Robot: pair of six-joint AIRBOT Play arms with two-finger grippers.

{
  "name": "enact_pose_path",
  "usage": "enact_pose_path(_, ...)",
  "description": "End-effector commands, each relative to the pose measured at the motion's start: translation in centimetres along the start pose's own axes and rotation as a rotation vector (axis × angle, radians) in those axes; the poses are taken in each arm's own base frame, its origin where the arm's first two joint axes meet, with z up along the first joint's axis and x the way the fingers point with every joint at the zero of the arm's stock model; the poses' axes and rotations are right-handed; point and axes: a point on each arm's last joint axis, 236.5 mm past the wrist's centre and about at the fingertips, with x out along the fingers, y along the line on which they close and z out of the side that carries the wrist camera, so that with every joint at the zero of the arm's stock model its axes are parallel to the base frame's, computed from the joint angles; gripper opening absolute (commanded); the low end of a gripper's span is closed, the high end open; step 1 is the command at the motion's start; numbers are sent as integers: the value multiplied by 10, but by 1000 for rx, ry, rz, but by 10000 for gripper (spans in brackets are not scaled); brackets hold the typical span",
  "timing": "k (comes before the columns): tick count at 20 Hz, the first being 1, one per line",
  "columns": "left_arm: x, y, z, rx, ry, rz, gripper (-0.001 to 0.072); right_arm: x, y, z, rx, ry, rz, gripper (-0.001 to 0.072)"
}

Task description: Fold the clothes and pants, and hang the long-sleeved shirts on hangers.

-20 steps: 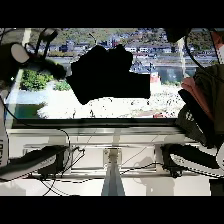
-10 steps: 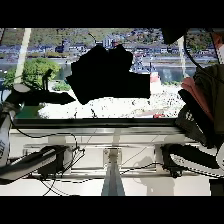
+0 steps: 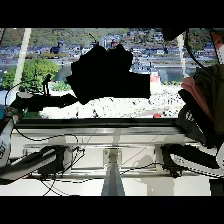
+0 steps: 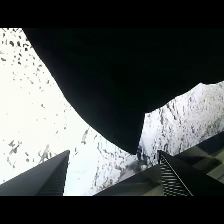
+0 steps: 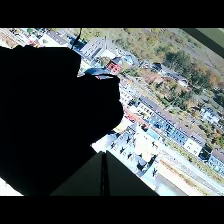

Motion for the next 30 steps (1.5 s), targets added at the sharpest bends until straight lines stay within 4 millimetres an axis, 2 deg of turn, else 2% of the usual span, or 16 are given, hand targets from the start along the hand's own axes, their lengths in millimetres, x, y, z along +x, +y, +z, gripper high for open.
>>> enact_pose_path(1, 3, 9, 2, 42, -7, 49, 614, 0, 0, 2, 0, -9, -1, 18)
enact_pose_path(8, 35, 20, 3, 26, -3, 93, 608, 0, 0, 2, 0, -10, -1, 18)
enact_pose_path(10, 39, 18, 9, -26, -28, 69, 523, 0, 0, 2, -1, -10, -1, 18)
enact_pose_path(11, 43, 16, 9, -43, -31, 58, 523, 0, 0, 2, 0, -10, -1, 18)
enact_pose_path(15, 58, 16, -7, -48, 33, 52, 523, 0, 0, 2, 0, -9, -1, 17)
enact_pose_path(16, 59, 16, -7, -49, 35, 51, 466, 0, 0, 2, 0, -9, -2, 17)
enact_pose_path(17, 59, 16, -7, -49, 33, 51, 380, 0, 0, 2, 0, -9, -2, 18)
enact_pose_path(18, 58, 16, -6, -47, 31, 52, 258, 0, 0, 2, -1, -8, -2, 18)
enact_pose_path(19, 58, 16, -5, -44, 30, 52, 178, 0, 0, 2, -1, -8, -2, 18)
enact_pose_path(20, 58, 16, -4, -41, 28, 52, 176, 0, 0, 2, -1, -8, -2, 18)
enact_pose_path(21, 58, 15, -2, -37, 27, 52, 142, 0, 0, 2, -1, -8, -2, 18)
enact_pose_path(22, 57, 14, -1, -23, 28, 50, 10, 0, 0, 2, -1, -7, -3, 18)
enact_pose_path(24, 54, 10, 5, 33, 23, 43, 12, 5, -3, -1, -3, 6, -13, 18)
enact_pose_path(27, 39, 4, 24, 165, 7, 73, 11, 28, -10, -12, -10, 64, -30, 17)
enact_pose_path(28, 31, 0, 29, 224, 10, 89, 11, 42, -7, -16, -8, 89, -13, 17)
enact_pose_path(30, 13, -13, 38, 315, 2, 104, 11, 80, 13, -30, -23, 154, 83, 17)
